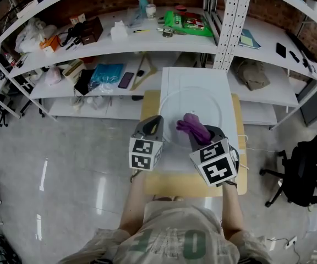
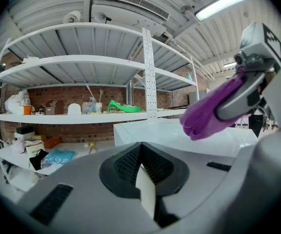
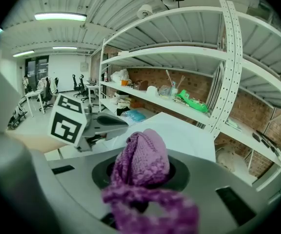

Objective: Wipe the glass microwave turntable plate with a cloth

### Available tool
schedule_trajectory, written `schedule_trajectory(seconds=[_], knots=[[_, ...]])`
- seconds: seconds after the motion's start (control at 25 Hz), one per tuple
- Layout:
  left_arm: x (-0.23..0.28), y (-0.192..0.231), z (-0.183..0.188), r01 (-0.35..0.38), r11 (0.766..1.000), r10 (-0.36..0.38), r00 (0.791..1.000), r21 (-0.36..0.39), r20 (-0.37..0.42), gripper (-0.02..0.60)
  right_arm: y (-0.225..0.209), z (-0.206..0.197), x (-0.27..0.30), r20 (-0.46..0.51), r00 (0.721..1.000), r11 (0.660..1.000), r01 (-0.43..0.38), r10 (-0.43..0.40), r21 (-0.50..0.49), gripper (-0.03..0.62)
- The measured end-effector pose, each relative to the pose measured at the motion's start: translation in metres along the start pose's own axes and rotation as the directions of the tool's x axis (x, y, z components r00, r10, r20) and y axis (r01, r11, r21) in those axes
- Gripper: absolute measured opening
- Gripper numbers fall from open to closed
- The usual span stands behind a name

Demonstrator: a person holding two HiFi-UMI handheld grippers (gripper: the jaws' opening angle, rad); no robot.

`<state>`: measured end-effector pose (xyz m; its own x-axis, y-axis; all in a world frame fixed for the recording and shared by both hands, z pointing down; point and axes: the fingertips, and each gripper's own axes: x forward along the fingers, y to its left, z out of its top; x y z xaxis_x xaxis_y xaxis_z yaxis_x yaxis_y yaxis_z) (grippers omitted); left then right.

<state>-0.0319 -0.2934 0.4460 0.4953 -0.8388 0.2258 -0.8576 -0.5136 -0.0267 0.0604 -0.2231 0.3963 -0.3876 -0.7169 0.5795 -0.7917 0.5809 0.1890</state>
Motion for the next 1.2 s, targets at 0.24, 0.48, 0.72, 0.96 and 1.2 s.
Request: schedule_trajectory(seconds=[0.24, 0.48, 0.72, 0.96, 1.2], knots=[[0.001, -0.002, -0.001, 0.003, 1.000, -0.003, 1.000, -0.006, 0.003, 0.002, -0.053, 0.021, 0.039, -0.014, 0.991, 0.990, 0.130, -0.131, -0.061, 0.054], [0.000, -0.004, 0.001, 0.012, 1.000, -0.012, 1.000, -0.011, 0.010, 0.002, -0.076, 0.043, 0.066, -0.009, 0.988, 0.987, 0.155, -0.156, -0.049, 0.054], [-0.001, -0.003, 0.000, 0.019, 1.000, -0.019, 1.000, -0.017, 0.016, 0.002, -0.097, 0.041, 0.099, -0.072, 0.979, 0.980, 0.189, -0.193, -0.056, 0.054], [-0.002, -0.001, 0.001, 0.010, 1.000, -0.010, 1.000, -0.002, 0.001, 0.002, -0.091, 0.027, 0.099, -0.108, 0.982, 0.988, 0.156, -0.157, -0.016, 0.054], [0.003, 0.004, 0.008, 0.003, 1.000, -0.003, 1.000, 0.004, 0.022, 0.002, -0.069, 0.013, 0.062, -0.099, 0.983, 0.988, 0.152, -0.155, -0.041, 0.054]])
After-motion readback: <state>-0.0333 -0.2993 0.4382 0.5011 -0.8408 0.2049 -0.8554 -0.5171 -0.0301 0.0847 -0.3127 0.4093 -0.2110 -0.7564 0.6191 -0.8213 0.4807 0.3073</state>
